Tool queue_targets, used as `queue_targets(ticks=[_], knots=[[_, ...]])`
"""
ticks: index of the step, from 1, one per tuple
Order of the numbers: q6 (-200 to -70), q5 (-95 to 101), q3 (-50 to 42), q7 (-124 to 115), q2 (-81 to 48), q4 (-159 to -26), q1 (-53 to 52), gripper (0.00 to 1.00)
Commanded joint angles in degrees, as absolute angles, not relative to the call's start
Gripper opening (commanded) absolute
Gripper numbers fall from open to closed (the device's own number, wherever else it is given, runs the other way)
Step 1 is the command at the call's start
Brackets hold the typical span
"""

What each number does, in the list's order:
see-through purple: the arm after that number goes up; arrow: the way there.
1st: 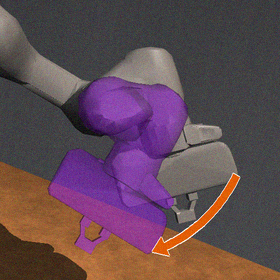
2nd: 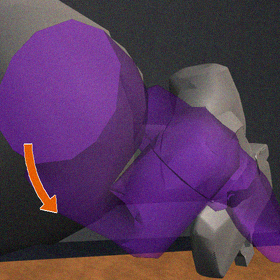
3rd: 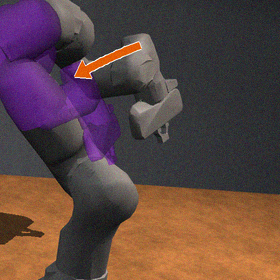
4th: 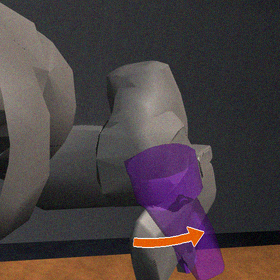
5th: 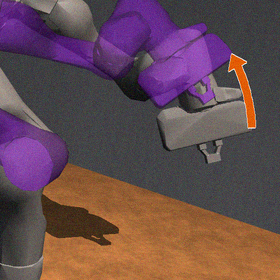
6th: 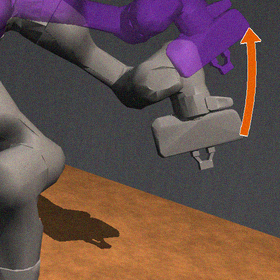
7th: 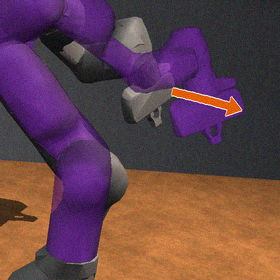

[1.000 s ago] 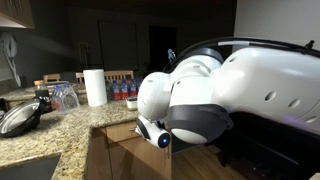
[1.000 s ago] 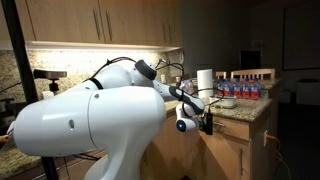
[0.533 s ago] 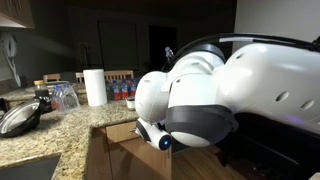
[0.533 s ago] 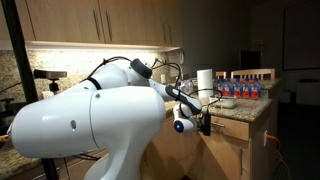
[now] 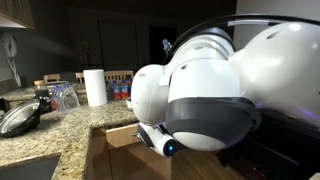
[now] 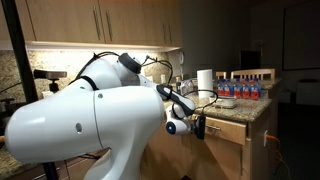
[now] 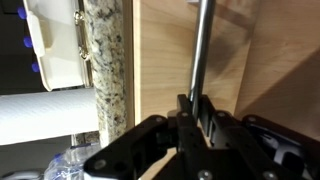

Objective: Open the top drawer

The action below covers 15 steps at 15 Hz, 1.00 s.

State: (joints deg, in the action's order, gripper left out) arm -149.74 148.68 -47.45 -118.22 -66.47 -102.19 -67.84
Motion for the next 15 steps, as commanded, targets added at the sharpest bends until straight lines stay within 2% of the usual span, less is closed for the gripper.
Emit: queue_targets(ticks=[1, 2, 3, 4, 5, 6, 7, 8, 9, 11, 12, 13, 15], knots=[[-148.5, 150.6, -42.9, -119.0, -63.8, -108.9, -73.3, 0.08], [-143.7, 150.0, -35.8, -109.3, -56.0, -111.6, -67.3, 0.08], [-141.9, 150.8, -34.8, -109.3, -54.5, -113.4, -66.7, 0.08], [-144.4, 151.2, -40.6, -117.7, -59.9, -113.5, -72.8, 0.08], [-144.8, 148.9, -39.4, -116.0, -59.3, -113.8, -73.2, 0.08], [-144.4, 151.6, -39.3, -116.7, -57.4, -115.4, -72.1, 0.19], [-140.1, 150.9, -31.5, -106.7, -50.4, -116.9, -64.4, 0.41], [-144.7, 149.6, -38.9, -114.5, -56.7, -115.6, -73.1, 0.44], [-143.7, 151.3, -38.2, -114.0, -54.4, -117.2, -71.8, 0.44], [-144.3, 148.8, -37.9, -112.4, -54.2, -117.4, -74.1, 0.55], [-138.3, 153.7, -28.8, -104.3, -45.2, -120.2, -62.1, 0.62], [-143.1, 149.3, -37.2, -111.9, -53.3, -118.3, -74.4, 0.68], [-143.5, 149.3, -35.7, -110.5, -51.5, -118.7, -73.7, 0.81]])
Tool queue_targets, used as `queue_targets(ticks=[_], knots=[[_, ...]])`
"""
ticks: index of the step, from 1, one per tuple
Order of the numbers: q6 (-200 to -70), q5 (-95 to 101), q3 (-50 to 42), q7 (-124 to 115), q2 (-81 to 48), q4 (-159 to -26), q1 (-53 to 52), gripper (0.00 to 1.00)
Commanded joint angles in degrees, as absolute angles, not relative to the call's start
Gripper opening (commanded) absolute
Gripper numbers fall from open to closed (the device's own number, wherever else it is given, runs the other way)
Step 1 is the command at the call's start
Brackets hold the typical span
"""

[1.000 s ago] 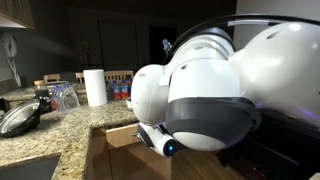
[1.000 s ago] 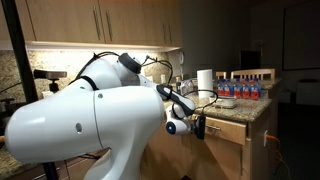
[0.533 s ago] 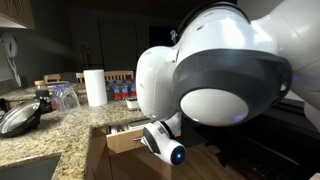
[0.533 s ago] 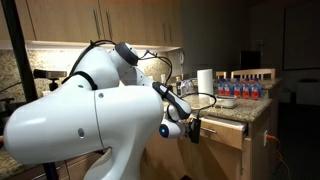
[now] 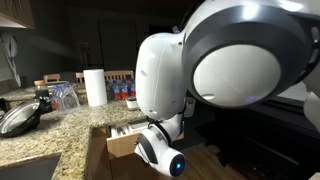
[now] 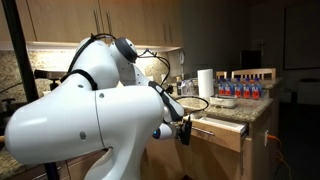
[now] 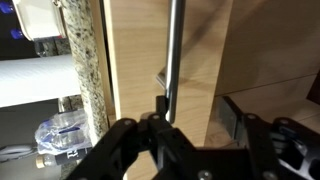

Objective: Open the top drawer

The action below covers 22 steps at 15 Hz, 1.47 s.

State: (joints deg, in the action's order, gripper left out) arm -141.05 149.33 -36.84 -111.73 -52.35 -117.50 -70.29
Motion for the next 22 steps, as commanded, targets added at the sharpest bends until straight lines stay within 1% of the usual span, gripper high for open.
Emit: queue_targets(ticks=[1, 2, 3, 4, 5, 6, 7, 8, 10, 15, 16, 17, 19, 20, 22], knots=[[-139.7, 149.3, -26.5, -100.3, -44.5, -120.3, -64.3, 0.88], [-139.4, 149.3, -24.6, -98.8, -44.2, -120.5, -64.0, 0.94], [-143.5, 149.2, -30.8, -105.6, -48.7, -119.3, -72.2, 0.99], [-139.2, 149.2, -18.7, -94.2, -42.1, -120.9, -59.4, 1.00], [-139.2, 149.2, -17.5, -92.6, -41.3, -121.1, -58.6, 1.00], [-143.1, 149.2, -25.3, -99.2, -44.0, -120.6, -67.3, 1.00], [-139.4, 149.2, -12.6, -88.5, -38.5, -122.0, -53.0, 1.00], [-139.5, 149.2, -12.0, -87.5, -37.4, -122.5, -51.5, 1.00], [-141.9, 149.2, -7.0, -83.0, -34.4, -123.1, -44.1, 1.00], [-164.2, 145.1, 5.2, -65.0, -27.7, -122.7, -22.8, 1.00], [-169.1, 142.9, 5.6, -60.9, -27.0, -122.3, -20.5, 1.00], [-175.5, 140.5, -1.3, -60.2, -26.3, -121.3, -26.2, 1.00], [-185.5, 134.4, -8.2, -52.3, -25.6, -121.2, -29.1, 1.00], [-190.0, 131.4, -14.1, -49.7, -25.8, -121.4, -33.8, 1.00], [-199.2, 133.9, -23.0, -52.0, -28.3, -119.5, -40.6, 1.00]])
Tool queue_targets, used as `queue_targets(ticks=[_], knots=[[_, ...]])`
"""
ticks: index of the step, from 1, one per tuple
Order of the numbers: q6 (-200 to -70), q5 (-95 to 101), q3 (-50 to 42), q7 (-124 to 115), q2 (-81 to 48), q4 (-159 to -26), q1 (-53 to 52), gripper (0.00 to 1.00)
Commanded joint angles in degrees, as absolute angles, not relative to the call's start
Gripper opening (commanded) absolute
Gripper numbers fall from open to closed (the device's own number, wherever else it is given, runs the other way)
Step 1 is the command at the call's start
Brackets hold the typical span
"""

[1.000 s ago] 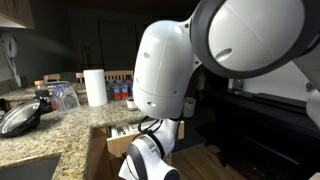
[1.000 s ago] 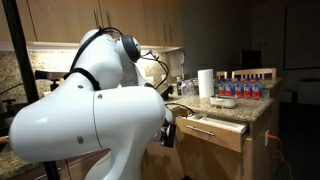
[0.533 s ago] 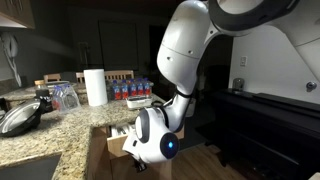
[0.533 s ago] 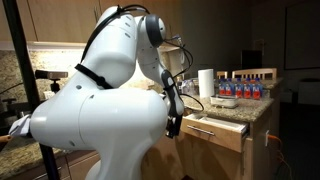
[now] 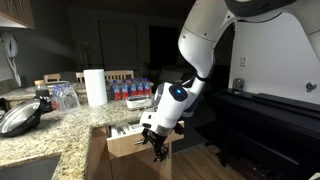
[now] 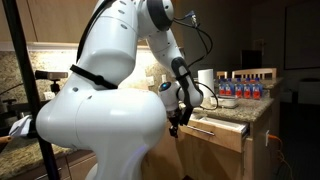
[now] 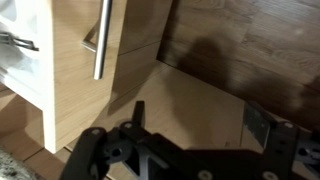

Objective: Open the top drawer

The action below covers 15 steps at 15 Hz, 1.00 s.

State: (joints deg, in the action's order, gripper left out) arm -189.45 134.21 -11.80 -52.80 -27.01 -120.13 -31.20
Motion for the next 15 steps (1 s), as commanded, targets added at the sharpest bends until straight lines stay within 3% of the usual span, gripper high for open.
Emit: queue_targets(ticks=[1, 2, 4, 10, 15], knots=[[-204.0, 137.6, -27.6, -56.6, -29.5, -117.9, -45.6, 1.00], [-198.1, 140.9, -18.4, -58.0, -27.4, -123.1, -39.1, 1.00], [-199.0, 144.6, -20.8, -64.0, -28.0, -122.0, -43.9, 1.00], [-198.3, 149.6, -13.0, -73.1, -30.6, -120.6, -39.9, 1.00], [-198.2, 147.6, -14.0, -71.0, -30.9, -121.0, -41.1, 1.00]])
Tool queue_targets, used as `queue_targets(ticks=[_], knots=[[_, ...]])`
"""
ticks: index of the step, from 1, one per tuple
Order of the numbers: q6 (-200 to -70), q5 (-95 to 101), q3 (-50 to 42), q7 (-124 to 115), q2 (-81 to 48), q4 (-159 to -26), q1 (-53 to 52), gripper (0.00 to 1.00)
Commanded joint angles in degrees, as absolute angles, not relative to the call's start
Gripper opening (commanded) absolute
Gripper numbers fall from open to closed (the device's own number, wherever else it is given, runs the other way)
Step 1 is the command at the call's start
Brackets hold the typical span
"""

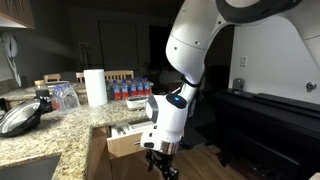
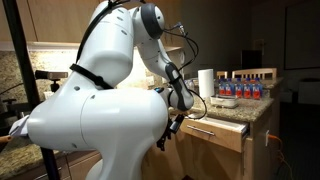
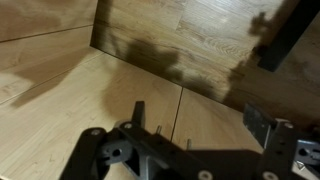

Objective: Open the top drawer

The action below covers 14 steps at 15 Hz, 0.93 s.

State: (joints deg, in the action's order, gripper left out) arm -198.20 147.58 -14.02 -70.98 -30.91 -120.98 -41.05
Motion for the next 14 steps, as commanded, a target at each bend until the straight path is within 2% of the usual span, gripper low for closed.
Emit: queue_targets(ticks=[1, 8, 10, 14], knots=[[-198.2, 147.6, -14.0, -71.0, -31.0, -120.9, -41.0, 1.00], [-198.2, 144.6, -14.2, -73.4, -27.5, -120.6, -42.2, 1.00], [-198.2, 144.6, -18.1, -76.6, -25.8, -120.4, -46.1, 1.00], [-198.2, 146.5, -32.7, -89.4, -23.3, -121.2, -59.5, 1.00]])
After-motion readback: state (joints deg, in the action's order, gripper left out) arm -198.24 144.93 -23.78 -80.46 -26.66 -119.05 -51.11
